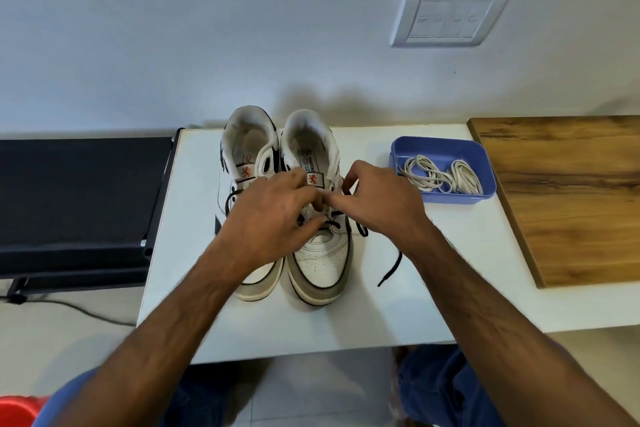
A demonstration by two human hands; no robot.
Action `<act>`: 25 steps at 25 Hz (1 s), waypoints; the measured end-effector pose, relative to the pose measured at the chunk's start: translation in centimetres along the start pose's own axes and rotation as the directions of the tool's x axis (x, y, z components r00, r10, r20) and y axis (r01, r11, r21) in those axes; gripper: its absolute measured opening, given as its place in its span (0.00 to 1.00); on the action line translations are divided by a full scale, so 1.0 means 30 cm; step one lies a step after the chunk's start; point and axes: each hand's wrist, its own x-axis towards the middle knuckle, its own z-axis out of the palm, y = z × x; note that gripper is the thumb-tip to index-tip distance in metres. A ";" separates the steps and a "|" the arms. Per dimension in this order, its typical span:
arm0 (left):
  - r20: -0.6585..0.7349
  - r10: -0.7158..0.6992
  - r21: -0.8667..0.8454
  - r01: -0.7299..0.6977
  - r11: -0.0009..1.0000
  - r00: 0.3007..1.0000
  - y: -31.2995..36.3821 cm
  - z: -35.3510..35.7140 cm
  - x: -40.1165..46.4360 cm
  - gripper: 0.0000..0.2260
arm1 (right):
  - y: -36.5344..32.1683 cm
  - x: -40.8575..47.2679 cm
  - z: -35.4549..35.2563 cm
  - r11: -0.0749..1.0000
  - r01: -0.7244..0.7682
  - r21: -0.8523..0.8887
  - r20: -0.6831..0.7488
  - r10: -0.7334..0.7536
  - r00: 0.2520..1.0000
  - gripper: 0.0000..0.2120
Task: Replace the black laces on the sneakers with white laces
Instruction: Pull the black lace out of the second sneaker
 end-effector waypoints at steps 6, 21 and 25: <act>0.036 -0.154 -0.032 0.155 0.987 0.987 0.044 0.034 0.010 0.09 | 0.020 0.028 0.009 0.969 -0.024 0.245 0.140 -0.011 0.990 0.12; 0.355 -0.269 -0.617 0.441 0.652 0.895 -0.018 -0.048 0.009 0.14 | 0.061 0.042 -0.013 0.914 0.017 0.406 0.203 -0.108 0.973 0.12; 0.101 -0.154 -0.128 0.167 0.978 0.983 0.014 0.023 0.012 0.09 | 0.055 0.039 -0.014 0.912 0.021 0.410 0.204 -0.114 0.972 0.10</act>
